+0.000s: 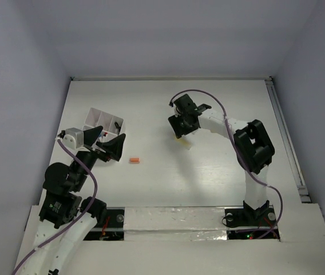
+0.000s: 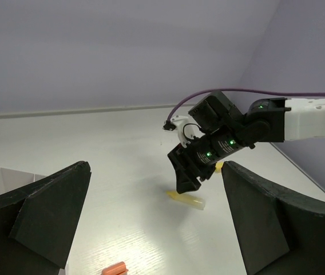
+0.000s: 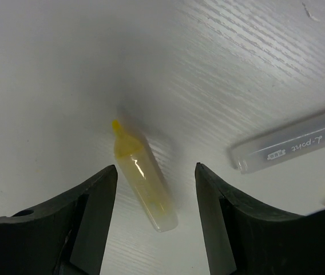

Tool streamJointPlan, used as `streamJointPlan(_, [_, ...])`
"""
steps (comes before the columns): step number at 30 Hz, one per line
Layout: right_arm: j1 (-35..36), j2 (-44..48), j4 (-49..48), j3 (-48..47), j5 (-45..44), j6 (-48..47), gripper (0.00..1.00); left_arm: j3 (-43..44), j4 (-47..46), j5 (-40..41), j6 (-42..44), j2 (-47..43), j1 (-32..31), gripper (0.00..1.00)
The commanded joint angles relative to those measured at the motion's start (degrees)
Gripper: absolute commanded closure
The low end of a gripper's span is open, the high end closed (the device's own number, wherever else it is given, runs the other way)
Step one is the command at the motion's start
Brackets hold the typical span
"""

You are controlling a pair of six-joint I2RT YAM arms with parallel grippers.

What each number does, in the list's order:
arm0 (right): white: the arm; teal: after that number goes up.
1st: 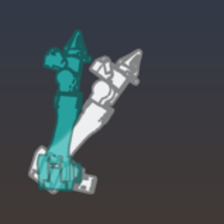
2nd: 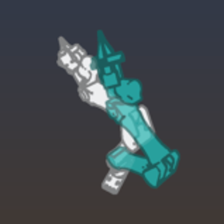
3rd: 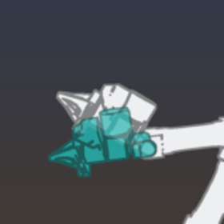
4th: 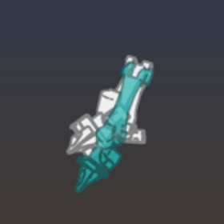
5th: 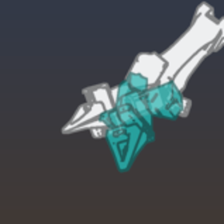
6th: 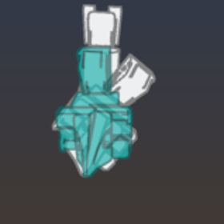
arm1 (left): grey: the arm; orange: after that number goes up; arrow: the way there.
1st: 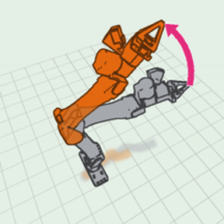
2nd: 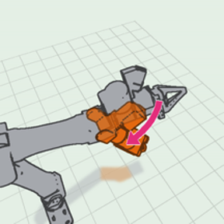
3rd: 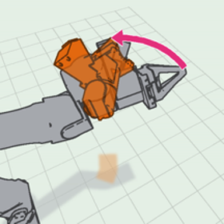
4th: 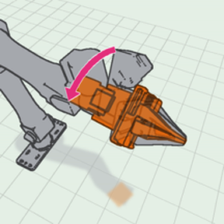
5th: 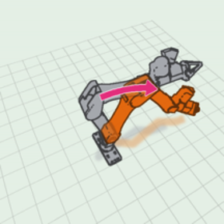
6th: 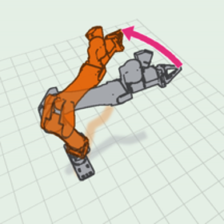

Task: Sort the stationery into containers
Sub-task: Pick up the pen from the center of the board.

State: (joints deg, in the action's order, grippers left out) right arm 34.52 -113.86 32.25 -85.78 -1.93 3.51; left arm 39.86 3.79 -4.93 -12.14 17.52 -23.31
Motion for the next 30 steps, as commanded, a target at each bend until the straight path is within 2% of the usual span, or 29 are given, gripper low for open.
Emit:
streamJointPlan(1, [-0.33, -1.88, 3.16, -4.4, 1.49, -2.1, 0.37, 0.4, -2.04, -1.05, -0.25, 1.11, -0.33, 0.01])
streamJointPlan(6, [-0.33, -3.03, 3.17, -4.05, 6.24, -2.63, 0.38, 0.4, -2.12, -0.79, -0.34, 1.64, -0.33, 0.01])
streamJointPlan(13, [-0.33, -6.72, 3.35, -5.45, 7.03, -2.45, 0.4, 0.66, -1.51, -2.62, -0.25, 5.41, -0.33, 0.01])
streamJointPlan(16, [-0.33, -7.78, 2.82, -5.54, 6.42, -1.84, 0.48, 1.27, -0.54, -3.68, -0.16, 8.48, -0.33, 0.01])
streamJointPlan(17, [-0.33, -7.86, 2.56, -5.45, 6.33, -1.66, 0.59, 1.36, -0.37, -3.86, -0.25, 9.11, -0.33, 0.01])
streamJointPlan(19, [-0.33, -7.08, 1.33, -4.75, 5.37, -0.96, 0.67, 1.36, -0.19, -4.38, -0.34, 10.42, -0.33, 0.01])
streamJointPlan(20, [-0.33, -6.73, 0.98, -4.49, 5.19, -0.61, 0.8, 1.36, -0.19, -4.56, -0.34, 10.6, -0.33, 0.01])
streamJointPlan(23, [-0.33, -4.18, -1.04, -2.91, 4.66, 0.71, 0.91, 1.28, -0.36, -4.83, -0.51, 11.31, -0.33, 0.01])
streamJointPlan(27, [-0.33, 1.87, -6.39, 0.86, 5.27, 4.56, 0.91, 1.28, -0.71, -6.23, -1.65, 13.68, -0.33, 0.01])
streamJointPlan(30, [-0.33, 8.38, -13.34, 5.26, 8.96, 8.25, 0.9, 1.28, -2.29, -11.23, -4.45, 17.45, -0.33, 0.01])
